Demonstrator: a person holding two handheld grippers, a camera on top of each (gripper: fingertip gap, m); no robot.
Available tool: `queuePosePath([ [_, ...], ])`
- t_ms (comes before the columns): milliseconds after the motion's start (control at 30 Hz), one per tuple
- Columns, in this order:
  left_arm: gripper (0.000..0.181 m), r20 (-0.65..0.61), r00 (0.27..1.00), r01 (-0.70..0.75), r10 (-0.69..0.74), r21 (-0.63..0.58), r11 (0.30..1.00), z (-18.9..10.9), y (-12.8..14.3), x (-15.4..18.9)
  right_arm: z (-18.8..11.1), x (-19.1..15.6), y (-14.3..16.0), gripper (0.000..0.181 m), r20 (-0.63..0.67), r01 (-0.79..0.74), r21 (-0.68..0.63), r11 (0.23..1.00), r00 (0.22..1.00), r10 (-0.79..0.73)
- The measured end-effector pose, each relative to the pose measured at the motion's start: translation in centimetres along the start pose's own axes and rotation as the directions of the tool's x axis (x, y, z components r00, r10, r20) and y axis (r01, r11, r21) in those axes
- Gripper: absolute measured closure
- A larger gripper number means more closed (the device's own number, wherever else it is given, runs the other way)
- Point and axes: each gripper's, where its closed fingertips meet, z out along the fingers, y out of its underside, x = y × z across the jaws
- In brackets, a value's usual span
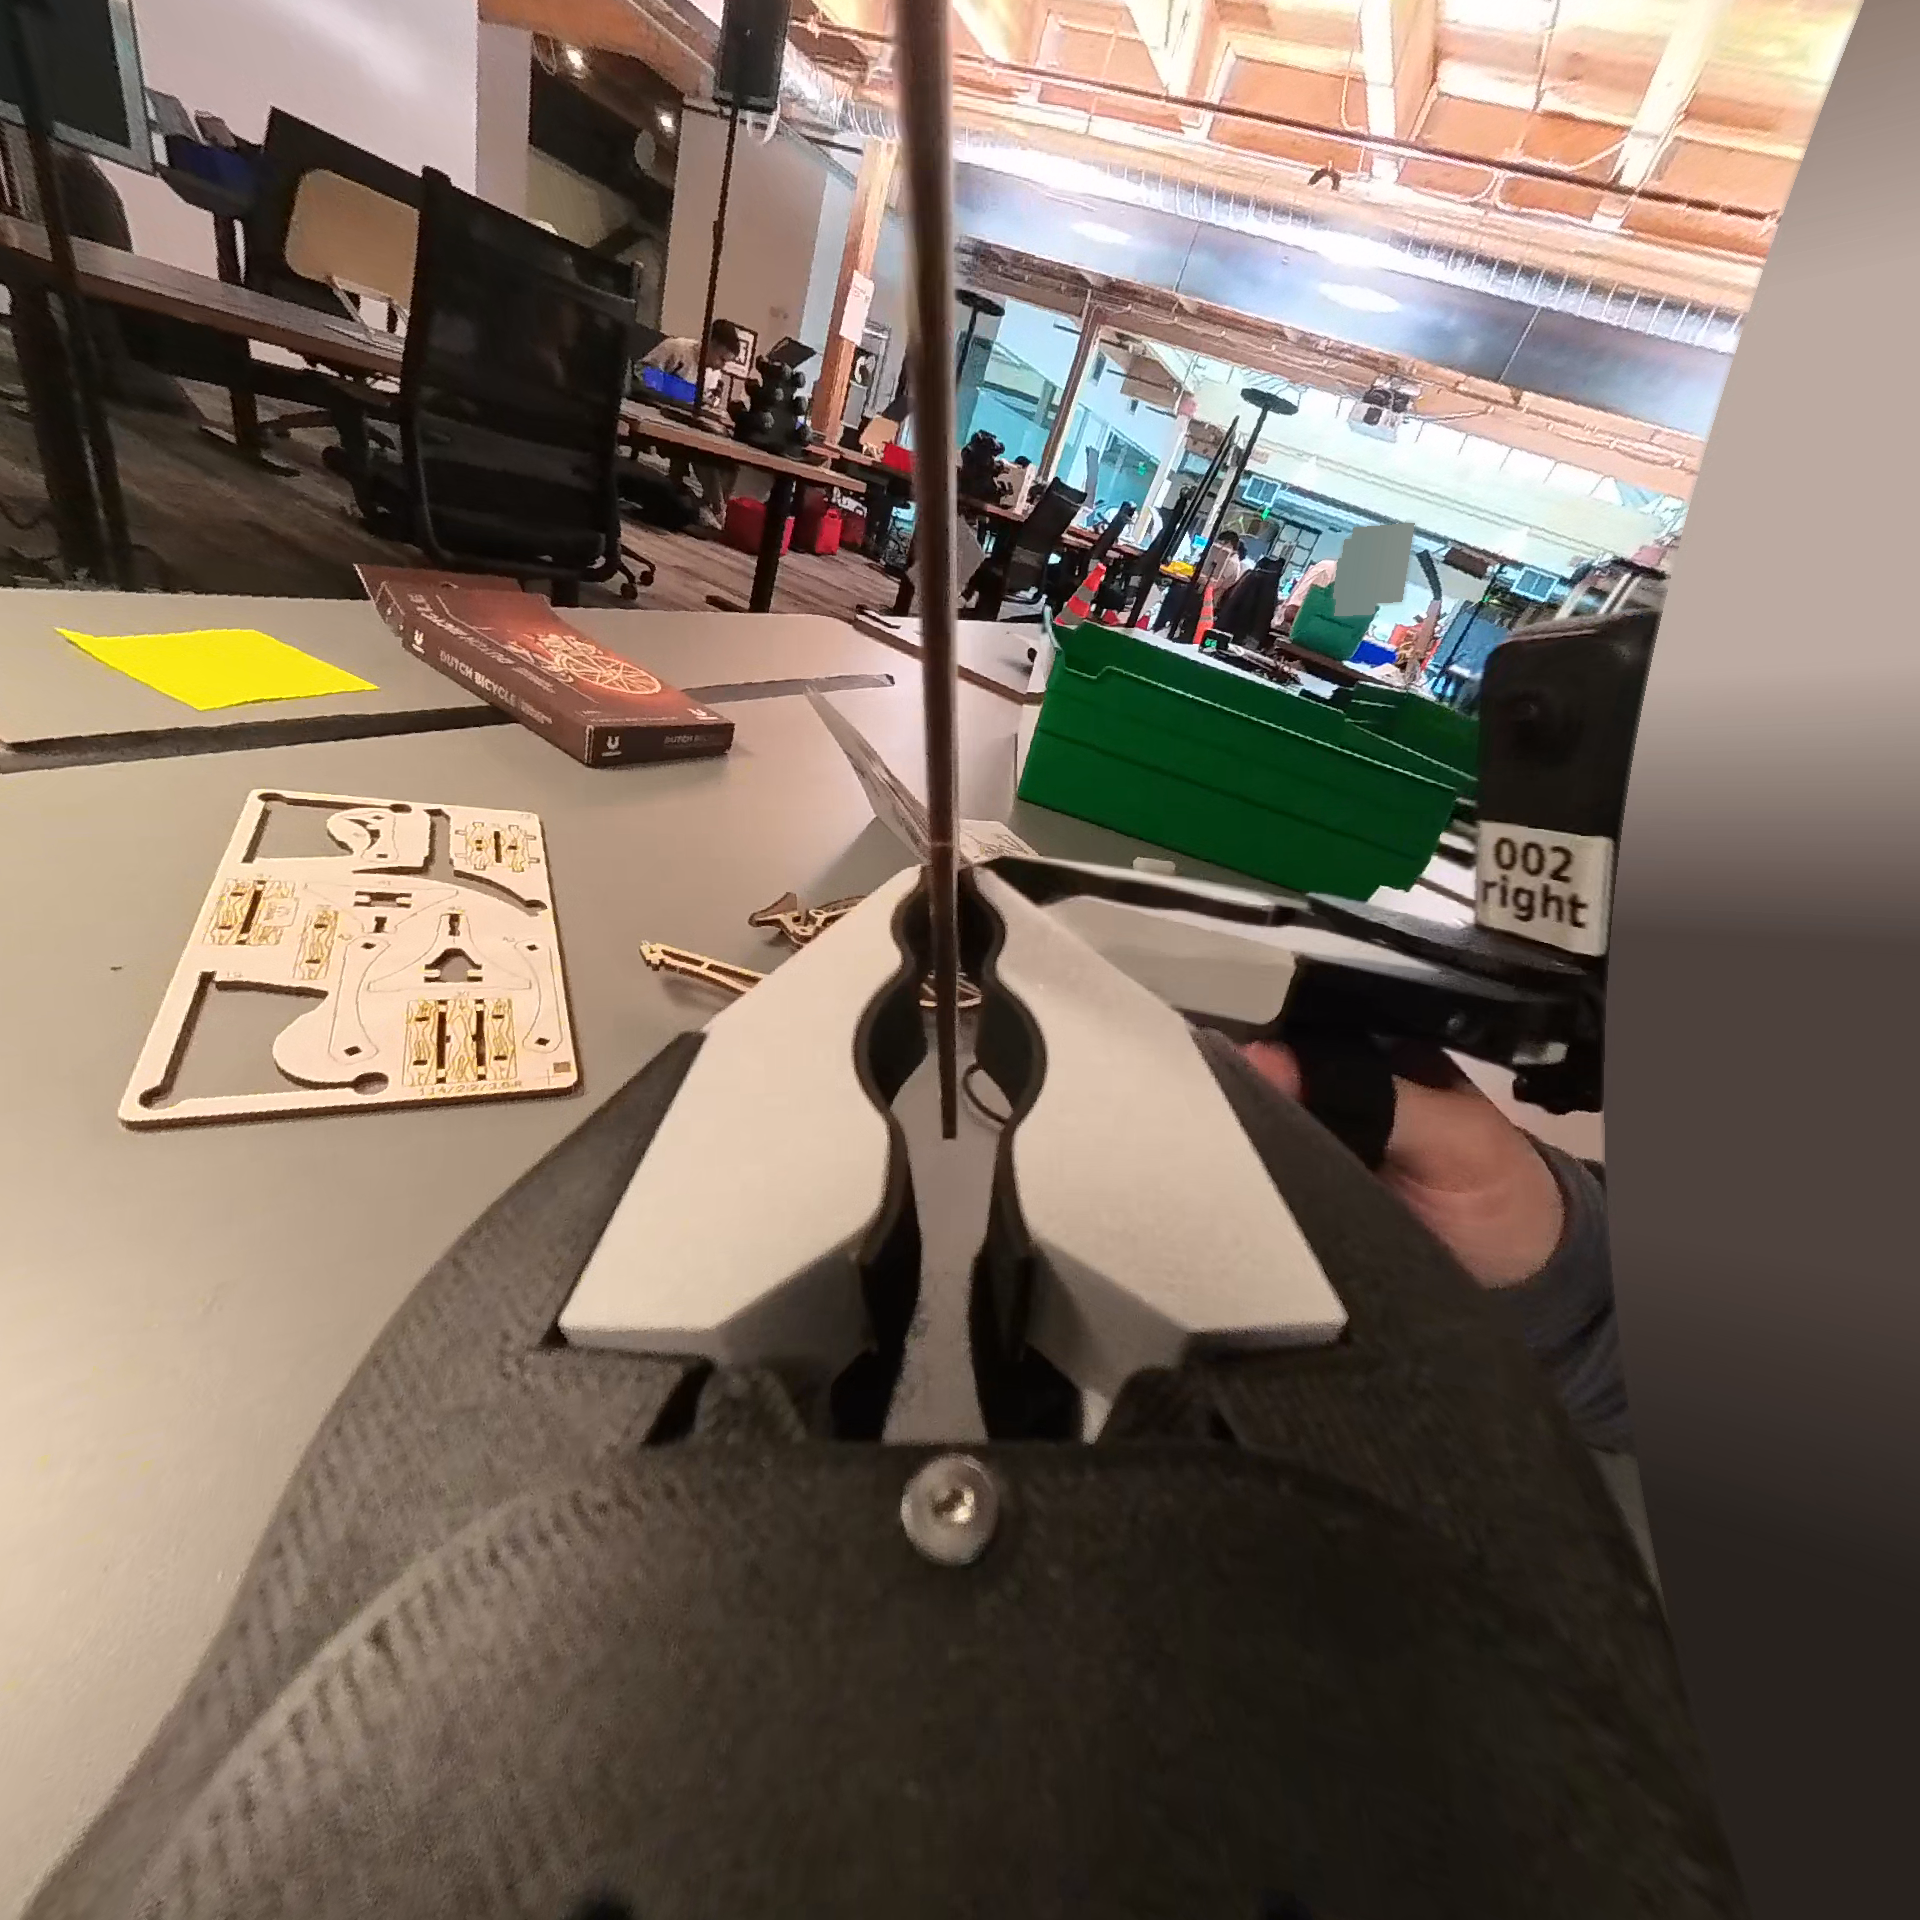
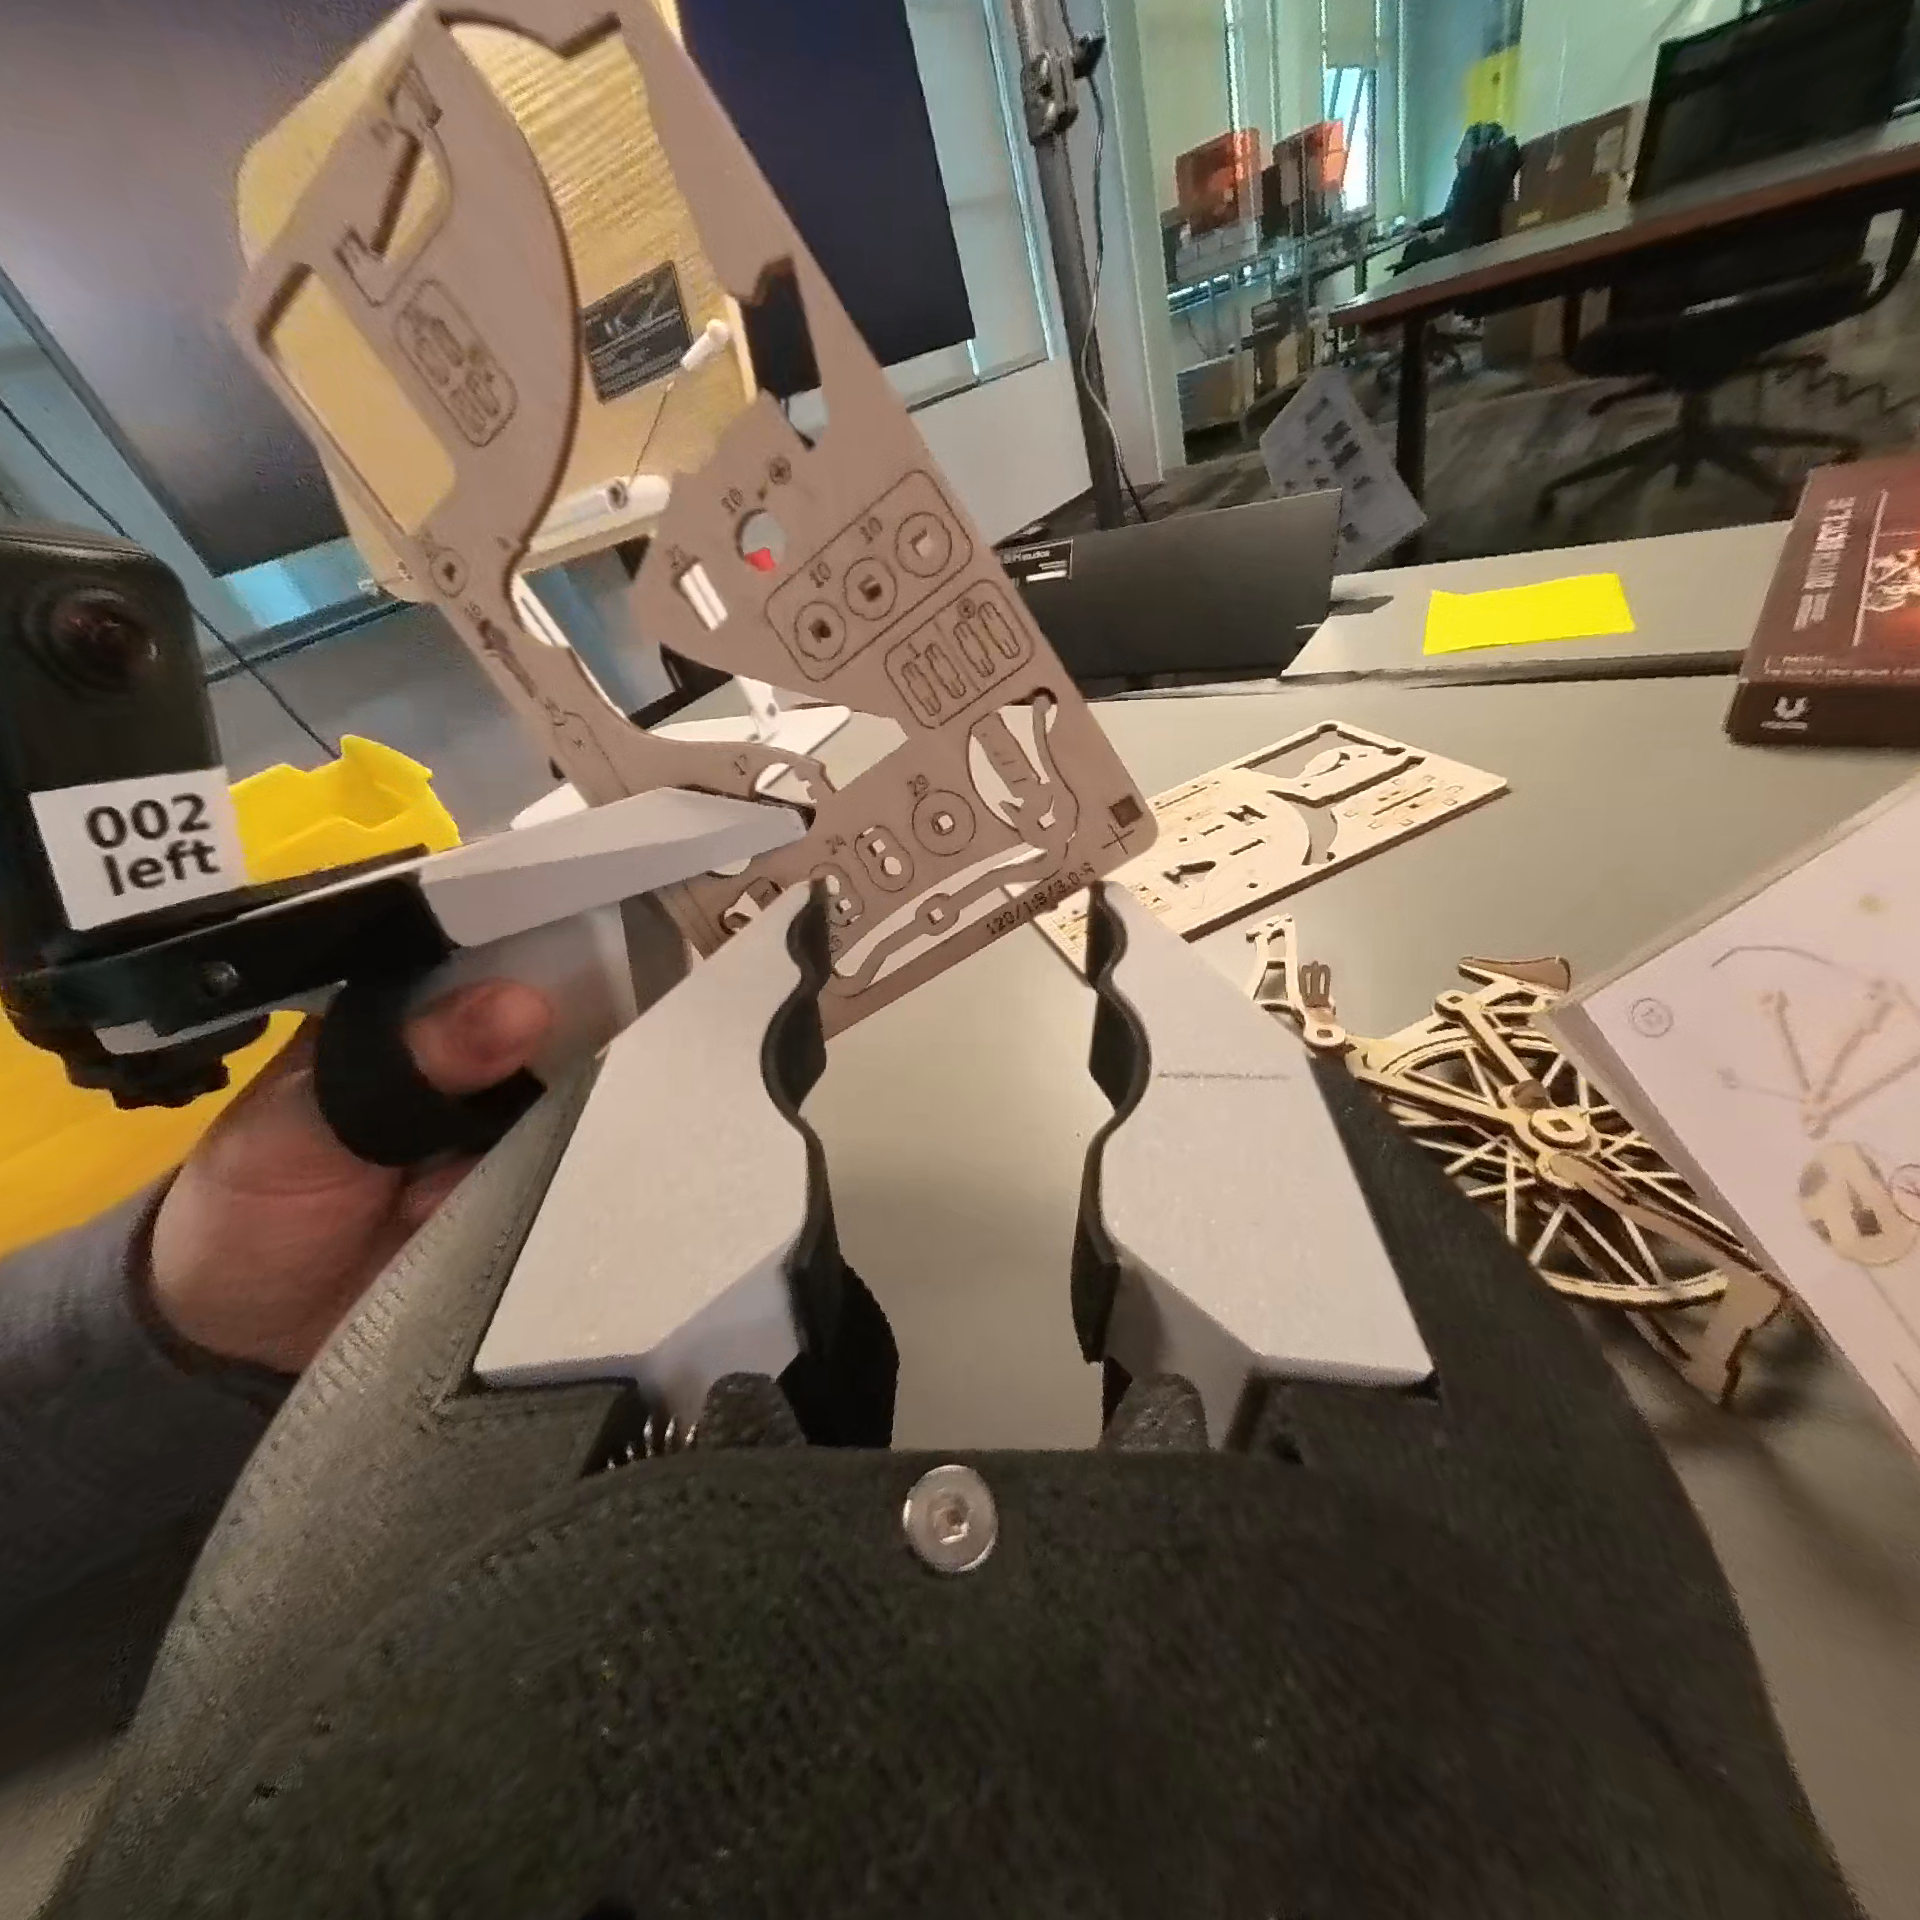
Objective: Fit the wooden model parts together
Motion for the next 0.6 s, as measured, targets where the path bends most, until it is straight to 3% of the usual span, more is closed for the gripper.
queuePosePath([
  [400,0.179,-0.036,0.997,0.058,-0.061,-0.072,0.996,0.3,1.0,0.0,0.0,0.9,0.4,0.134,-0.034,0.021,-0.032,0.999,0.999,-0.022],
  [600,0.179,-0.017,0.999,0.051,-0.052,-0.022,0.998,0.2,0.5,-0.1,0.0,0.6,0.1,0.132,-0.028,0.009,-0.031,0.999,1.000,-0.010],
])
